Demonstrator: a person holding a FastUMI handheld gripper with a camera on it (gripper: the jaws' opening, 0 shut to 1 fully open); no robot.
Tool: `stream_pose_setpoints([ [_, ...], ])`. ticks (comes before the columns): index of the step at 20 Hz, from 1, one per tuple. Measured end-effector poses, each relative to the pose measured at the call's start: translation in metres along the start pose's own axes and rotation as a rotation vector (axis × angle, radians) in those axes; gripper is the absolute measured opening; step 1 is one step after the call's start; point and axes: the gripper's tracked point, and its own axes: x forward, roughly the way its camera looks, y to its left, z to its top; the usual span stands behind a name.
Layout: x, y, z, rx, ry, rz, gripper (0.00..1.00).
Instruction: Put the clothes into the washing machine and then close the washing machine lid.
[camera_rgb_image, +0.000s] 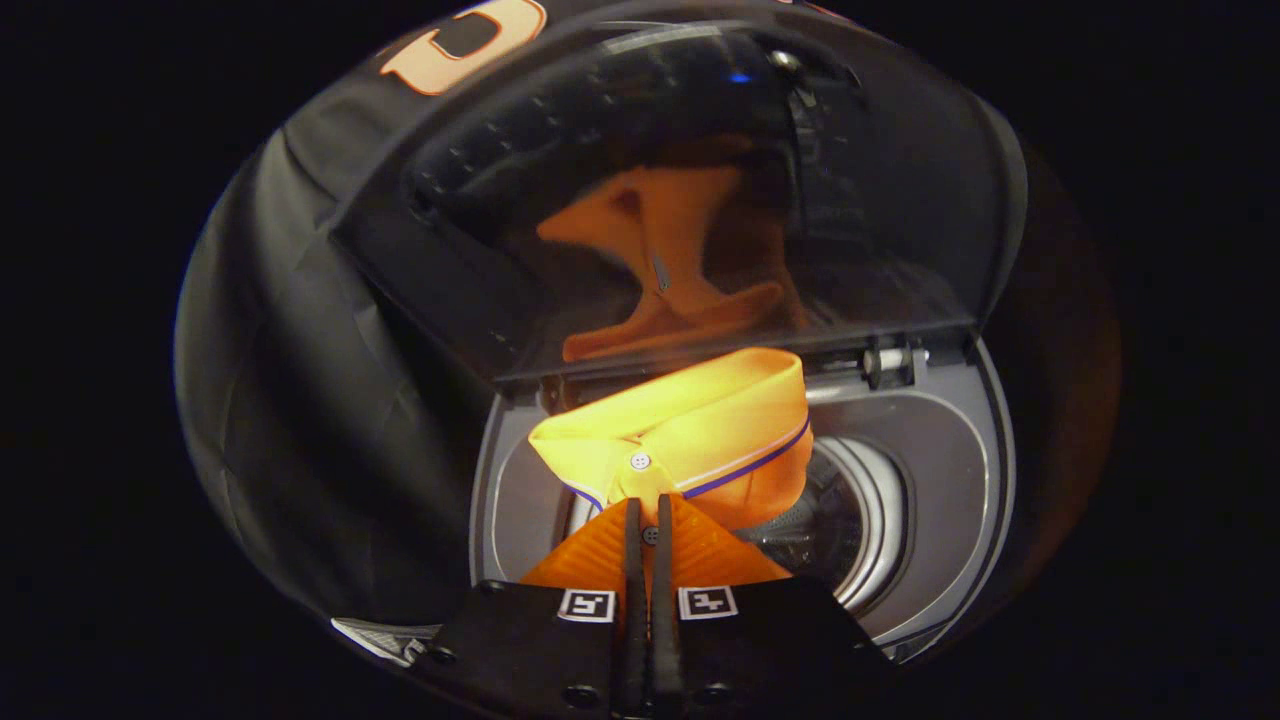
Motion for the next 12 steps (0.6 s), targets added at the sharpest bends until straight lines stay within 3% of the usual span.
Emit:
stream_pose_setpoints([
  [12, 0.059, -0.039, -0.043, -0.006, 0.095, -0.134, 0.1],
])
